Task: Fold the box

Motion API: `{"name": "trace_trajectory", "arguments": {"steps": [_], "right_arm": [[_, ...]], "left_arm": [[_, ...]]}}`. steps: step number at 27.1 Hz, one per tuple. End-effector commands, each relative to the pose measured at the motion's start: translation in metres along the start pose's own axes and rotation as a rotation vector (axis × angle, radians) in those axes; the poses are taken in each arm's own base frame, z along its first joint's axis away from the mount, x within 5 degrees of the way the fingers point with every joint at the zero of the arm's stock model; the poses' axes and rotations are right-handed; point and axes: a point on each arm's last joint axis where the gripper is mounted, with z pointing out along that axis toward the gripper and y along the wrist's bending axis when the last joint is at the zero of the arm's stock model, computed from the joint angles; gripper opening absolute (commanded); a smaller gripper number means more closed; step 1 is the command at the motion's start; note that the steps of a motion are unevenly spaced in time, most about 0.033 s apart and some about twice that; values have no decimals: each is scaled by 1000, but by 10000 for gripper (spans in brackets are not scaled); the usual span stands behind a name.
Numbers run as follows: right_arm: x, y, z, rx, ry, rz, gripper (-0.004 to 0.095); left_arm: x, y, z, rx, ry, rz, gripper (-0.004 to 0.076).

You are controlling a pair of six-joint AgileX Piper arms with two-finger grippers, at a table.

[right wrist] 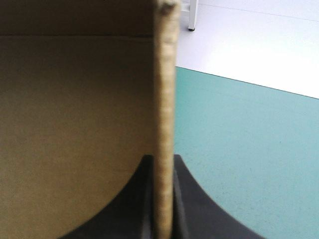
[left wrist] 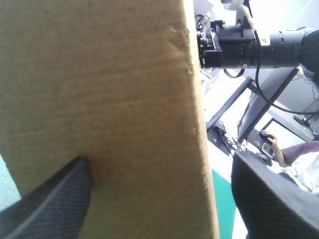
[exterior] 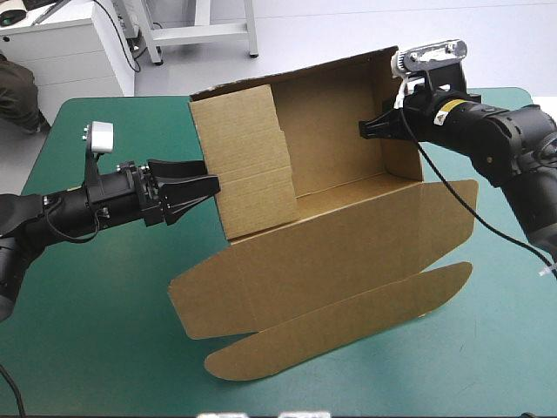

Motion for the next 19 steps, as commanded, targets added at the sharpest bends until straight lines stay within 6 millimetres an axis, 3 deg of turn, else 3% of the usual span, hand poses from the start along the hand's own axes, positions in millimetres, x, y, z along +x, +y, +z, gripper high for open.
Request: {"name": "trace_trajectory", "arguments": {"steps": [1,5,11,15,19], "right_arm": [[-19,8,-20,2,-165,19,-12],[-22,13,-20,11,-200,22,-13],[-26,12,-21,14,-246,55,-12],[-29,12,-22,9,-273,60,-12],[-29,12,-22,9,-273,60,-12]], "left_arm": [[-15,-19,-3,21,-33,56,550],[-40,-24,-8,-158,-60,100,550],[-63,-43,-11,-292,-50,163,550],[-68,-58,3,-346,15,163,550],[-67,-59,22,-331,49,132,550]]}}
